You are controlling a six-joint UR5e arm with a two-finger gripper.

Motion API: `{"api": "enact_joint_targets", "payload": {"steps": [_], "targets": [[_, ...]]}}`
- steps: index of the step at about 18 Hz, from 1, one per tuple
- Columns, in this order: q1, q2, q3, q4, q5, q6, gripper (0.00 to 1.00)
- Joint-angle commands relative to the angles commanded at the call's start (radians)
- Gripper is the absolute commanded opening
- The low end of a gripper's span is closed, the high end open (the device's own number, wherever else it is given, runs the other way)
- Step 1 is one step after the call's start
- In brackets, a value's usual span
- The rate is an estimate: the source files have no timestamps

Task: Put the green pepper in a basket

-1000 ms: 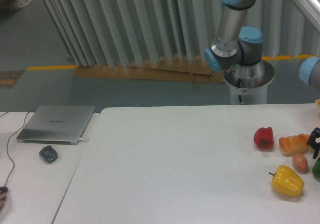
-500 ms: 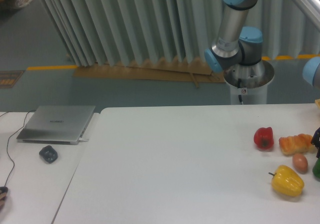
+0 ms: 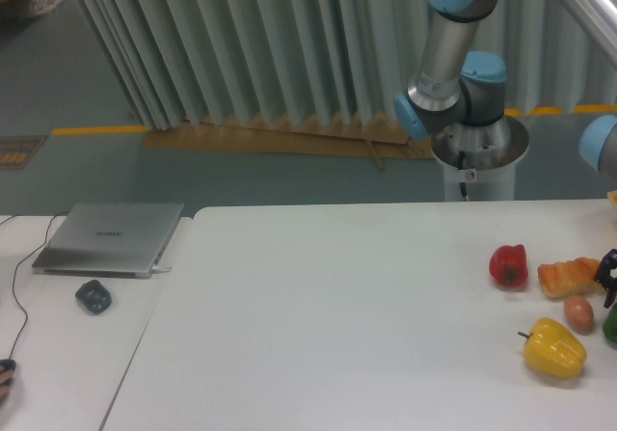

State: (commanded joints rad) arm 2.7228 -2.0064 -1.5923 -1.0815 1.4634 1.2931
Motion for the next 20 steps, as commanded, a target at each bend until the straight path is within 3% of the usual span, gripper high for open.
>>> {"api": "enact_joint_targets", "payload": {"steps": [2,3,10,20], "targets": [[0.000,-0.003,0.000,0.000,0.002,0.000,0.89],[0.000,-0.005,0.000,0.000,0.002,0.002,0.77],[0.002,-0.006,0.002,0.000,0.002,0.011,0.62],[0.002,0.018,0.003,-0.005,0.003,0.012,0.59]]}}
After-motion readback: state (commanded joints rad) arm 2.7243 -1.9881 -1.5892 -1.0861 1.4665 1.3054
